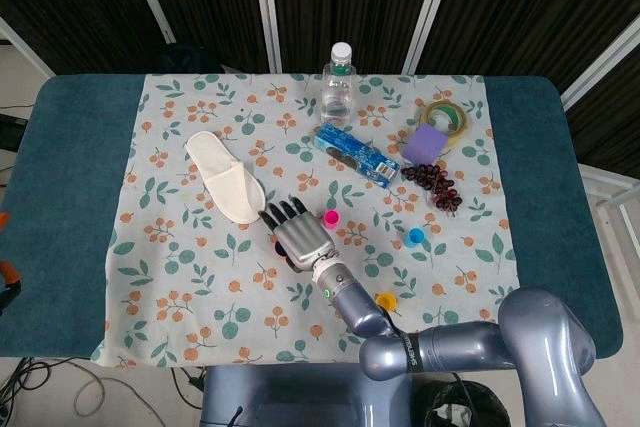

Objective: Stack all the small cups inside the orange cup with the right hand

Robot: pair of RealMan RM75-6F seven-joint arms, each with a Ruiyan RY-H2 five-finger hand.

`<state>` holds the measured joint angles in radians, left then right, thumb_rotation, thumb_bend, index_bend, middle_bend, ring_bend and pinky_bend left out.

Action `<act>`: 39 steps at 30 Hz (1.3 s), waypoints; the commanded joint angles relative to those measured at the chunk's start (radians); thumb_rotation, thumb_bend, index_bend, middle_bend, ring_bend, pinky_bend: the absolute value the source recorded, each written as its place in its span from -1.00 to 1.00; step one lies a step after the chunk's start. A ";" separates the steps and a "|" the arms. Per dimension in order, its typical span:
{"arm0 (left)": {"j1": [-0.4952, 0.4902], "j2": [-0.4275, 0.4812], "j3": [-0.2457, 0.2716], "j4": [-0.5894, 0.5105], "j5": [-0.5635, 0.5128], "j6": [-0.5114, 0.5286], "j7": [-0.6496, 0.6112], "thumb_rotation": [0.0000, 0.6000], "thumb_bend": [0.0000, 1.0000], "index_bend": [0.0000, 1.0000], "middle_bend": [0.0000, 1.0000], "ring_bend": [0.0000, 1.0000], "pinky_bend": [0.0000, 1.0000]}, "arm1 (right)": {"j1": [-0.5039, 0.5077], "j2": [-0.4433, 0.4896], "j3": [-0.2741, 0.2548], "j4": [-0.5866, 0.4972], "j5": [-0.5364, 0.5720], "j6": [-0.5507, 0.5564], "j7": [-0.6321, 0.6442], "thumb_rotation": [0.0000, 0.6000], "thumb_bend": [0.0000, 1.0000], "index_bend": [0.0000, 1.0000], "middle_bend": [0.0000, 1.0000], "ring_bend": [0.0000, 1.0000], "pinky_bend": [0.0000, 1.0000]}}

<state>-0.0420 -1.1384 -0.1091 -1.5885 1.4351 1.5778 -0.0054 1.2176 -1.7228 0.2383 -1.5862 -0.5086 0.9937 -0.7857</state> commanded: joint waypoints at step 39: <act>0.007 -0.002 0.008 -0.007 0.018 0.013 0.019 1.00 0.46 -0.76 -0.99 -1.00 -1.00 | -0.479 0.444 -0.394 -0.454 -0.594 0.265 0.133 1.00 -0.25 -1.00 -1.00 -1.00 -1.00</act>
<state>-0.0346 -1.1404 -0.1008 -1.5952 1.4537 1.5913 0.0136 0.7479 -1.2714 -0.1491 -2.0486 -1.0959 1.2571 -0.6538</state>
